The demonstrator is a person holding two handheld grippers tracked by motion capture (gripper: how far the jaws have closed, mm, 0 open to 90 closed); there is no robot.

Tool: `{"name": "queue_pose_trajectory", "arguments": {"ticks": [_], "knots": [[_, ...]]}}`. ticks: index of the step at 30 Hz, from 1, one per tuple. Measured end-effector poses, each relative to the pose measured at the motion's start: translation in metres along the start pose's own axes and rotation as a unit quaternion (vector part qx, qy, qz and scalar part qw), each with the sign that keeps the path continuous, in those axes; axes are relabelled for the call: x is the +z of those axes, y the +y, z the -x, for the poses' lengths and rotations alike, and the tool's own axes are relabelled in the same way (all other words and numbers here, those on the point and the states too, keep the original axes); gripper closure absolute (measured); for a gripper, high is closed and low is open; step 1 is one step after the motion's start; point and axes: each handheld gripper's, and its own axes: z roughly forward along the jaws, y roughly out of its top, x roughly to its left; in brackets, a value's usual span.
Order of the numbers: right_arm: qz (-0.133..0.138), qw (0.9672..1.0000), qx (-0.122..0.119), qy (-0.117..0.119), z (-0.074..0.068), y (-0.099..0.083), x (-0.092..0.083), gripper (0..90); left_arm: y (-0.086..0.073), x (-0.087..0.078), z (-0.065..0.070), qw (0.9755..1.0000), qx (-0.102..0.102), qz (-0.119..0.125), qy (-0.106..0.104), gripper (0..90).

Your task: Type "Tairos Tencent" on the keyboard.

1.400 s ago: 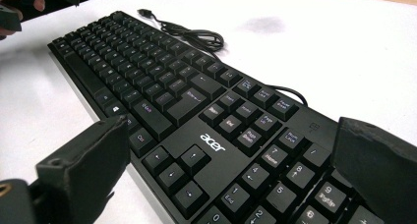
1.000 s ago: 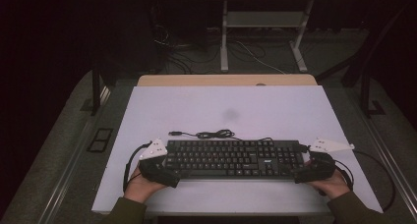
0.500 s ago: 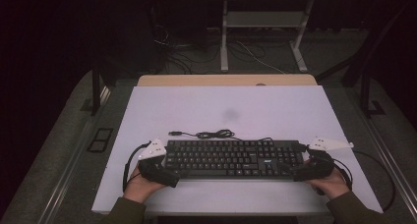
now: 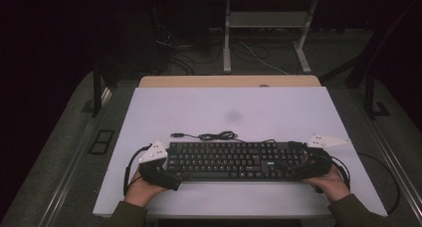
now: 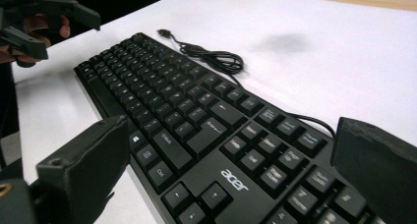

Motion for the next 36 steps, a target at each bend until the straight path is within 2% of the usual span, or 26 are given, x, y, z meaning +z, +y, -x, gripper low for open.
{"name": "queue_pose_trajectory", "arguments": {"ticks": [4,16,22,25,36], "knots": [[0.008,1.0000,0.003,0.002,0.000,0.003,0.002,1.3,-0.001,0.000,0.000,1.0000,-0.002,-0.002,0.001,0.3],[0.010,1.0000,0.001,-0.001,0.001,0.009,0.008,1.3,-0.003,0.000,0.001,1.0000,-0.006,-0.003,0.002,0.3],[0.000,1.0000,0.004,0.000,-0.001,0.014,0.012,1.3,-0.003,0.001,0.001,1.0000,-0.004,-0.006,0.002,0.3],[-0.008,0.9999,-0.005,0.007,-0.003,0.017,0.018,1.3,-0.003,0.001,0.001,0.9999,-0.005,-0.010,0.003,0.3],[-0.021,0.9996,-0.006,0.016,-0.006,0.021,0.029,1.4,-0.003,-0.001,-0.001,1.0000,-0.009,-0.002,0.002,0.3]]}}
